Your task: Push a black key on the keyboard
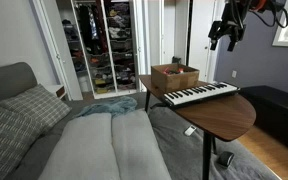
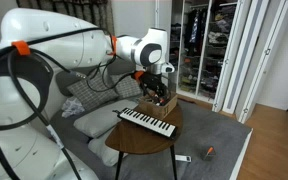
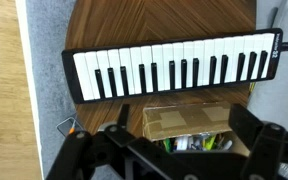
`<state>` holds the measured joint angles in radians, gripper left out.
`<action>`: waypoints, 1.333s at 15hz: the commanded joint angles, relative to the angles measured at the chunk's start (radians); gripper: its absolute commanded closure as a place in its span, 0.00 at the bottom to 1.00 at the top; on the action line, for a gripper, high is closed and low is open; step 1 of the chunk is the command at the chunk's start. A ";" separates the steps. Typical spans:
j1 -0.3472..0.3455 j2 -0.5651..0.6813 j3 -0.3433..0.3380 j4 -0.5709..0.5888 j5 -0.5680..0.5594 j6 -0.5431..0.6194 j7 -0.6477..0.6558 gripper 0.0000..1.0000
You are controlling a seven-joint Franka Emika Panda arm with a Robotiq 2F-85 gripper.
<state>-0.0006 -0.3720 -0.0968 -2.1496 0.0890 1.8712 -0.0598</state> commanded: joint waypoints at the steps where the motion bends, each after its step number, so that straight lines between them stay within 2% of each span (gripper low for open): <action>1: -0.013 0.001 0.011 0.002 0.004 -0.003 -0.004 0.00; 6: -0.013 0.001 0.011 0.002 0.004 -0.003 -0.004 0.00; 9: -0.003 0.103 0.038 0.062 -0.045 -0.035 -0.013 0.00; 11: -0.011 0.170 0.067 0.092 -0.109 -0.034 0.035 0.00; 15: -0.008 0.278 0.077 0.131 -0.194 -0.029 0.018 0.00; 16: -0.009 0.297 0.074 0.136 -0.204 -0.029 0.010 0.03; 17: -0.012 0.313 0.071 0.140 -0.218 -0.028 0.009 0.27; 19: -0.017 0.333 0.065 0.141 -0.233 -0.026 -0.001 0.30; 20: -0.020 0.341 0.063 0.142 -0.236 -0.025 -0.006 0.39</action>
<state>-0.0097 -0.0632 -0.0317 -2.0419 -0.1181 1.8704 -0.0497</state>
